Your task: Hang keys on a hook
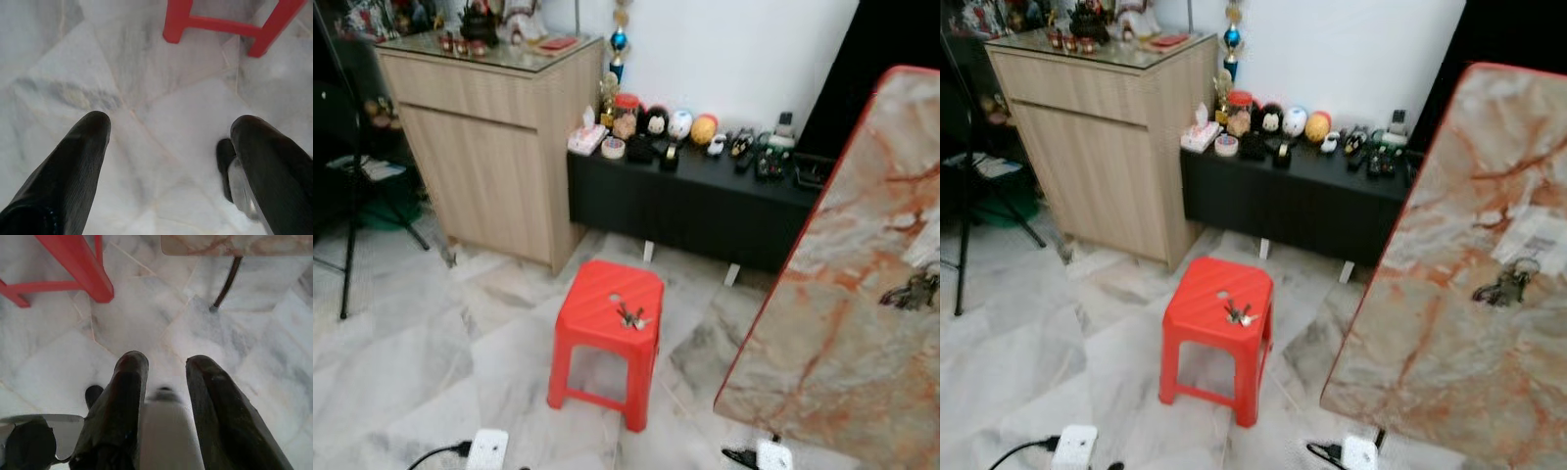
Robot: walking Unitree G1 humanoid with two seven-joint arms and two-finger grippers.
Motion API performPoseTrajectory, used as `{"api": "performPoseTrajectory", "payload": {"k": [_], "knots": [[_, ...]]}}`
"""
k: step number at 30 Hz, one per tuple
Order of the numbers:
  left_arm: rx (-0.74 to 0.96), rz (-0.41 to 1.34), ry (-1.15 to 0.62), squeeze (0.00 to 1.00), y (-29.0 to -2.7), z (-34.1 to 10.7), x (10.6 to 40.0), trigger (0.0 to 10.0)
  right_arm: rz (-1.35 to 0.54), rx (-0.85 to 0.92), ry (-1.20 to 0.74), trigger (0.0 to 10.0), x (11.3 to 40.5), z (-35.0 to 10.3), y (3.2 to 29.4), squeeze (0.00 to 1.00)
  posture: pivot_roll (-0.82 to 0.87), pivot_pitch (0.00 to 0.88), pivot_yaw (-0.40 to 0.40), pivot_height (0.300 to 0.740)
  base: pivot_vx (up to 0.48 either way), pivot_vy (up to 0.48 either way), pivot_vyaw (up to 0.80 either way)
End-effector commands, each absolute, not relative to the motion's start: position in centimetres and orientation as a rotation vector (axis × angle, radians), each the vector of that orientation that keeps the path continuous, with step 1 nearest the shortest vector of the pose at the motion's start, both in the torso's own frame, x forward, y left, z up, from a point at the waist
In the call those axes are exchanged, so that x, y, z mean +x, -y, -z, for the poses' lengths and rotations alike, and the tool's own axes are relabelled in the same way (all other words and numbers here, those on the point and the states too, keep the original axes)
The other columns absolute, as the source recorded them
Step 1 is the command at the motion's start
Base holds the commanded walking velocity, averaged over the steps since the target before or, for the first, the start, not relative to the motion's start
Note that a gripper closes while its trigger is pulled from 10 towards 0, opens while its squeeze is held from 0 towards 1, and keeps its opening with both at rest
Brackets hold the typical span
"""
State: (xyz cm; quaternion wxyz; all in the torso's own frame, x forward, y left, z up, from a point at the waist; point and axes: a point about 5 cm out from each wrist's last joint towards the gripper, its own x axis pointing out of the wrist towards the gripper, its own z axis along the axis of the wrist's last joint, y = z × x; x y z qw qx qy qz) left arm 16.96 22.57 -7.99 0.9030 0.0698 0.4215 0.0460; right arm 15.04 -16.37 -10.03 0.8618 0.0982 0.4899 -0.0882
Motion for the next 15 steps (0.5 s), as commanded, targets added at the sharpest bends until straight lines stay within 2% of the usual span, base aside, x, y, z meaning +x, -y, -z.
{"api": "performPoseTrajectory", "payload": {"k": [1,15], "knots": [[0.129,-0.082,-0.873,0.0,-21.94,8.05,17.17,10.0,0.203,0.201,-1.023,10.0,14.96,10.01,17.02,0.0,0.06,0.0,-0.056,0.74,0.0,0.48,0.0],[0.123,-0.088,-0.866,0.0,-22.0,7.94,17.38,10.0,0.202,0.21,-1.019,10.0,15.19,9.92,17.14,0.0,0.07,0.0,-0.058,0.74,0.0,0.48,0.0]]}}
